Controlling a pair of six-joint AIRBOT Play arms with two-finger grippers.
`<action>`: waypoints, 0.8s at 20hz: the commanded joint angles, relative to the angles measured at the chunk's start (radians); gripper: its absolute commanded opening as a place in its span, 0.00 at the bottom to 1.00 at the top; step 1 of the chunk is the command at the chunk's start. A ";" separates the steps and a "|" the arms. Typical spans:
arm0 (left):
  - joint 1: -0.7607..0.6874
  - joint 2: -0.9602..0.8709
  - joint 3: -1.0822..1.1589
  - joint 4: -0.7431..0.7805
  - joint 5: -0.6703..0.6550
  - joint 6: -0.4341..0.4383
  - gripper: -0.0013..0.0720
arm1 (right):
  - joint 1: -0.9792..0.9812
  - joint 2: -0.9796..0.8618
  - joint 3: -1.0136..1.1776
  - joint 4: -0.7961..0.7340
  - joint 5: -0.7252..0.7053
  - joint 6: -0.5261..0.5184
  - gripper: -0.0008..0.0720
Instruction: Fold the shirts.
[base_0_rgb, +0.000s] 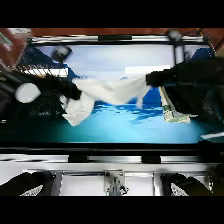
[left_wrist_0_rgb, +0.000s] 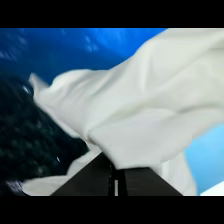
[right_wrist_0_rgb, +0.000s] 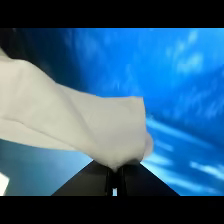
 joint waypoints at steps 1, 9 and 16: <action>0.005 0.062 0.262 0.062 -0.040 0.003 0.05 | -0.004 0.180 0.106 -0.032 0.099 -0.013 0.10; 0.031 0.225 0.312 0.049 -0.177 0.007 0.05 | -0.004 0.377 0.105 -0.023 0.003 0.026 0.10; 0.031 0.229 0.184 -0.018 -0.262 0.007 0.05 | -0.003 0.310 0.043 -0.023 -0.372 0.176 0.10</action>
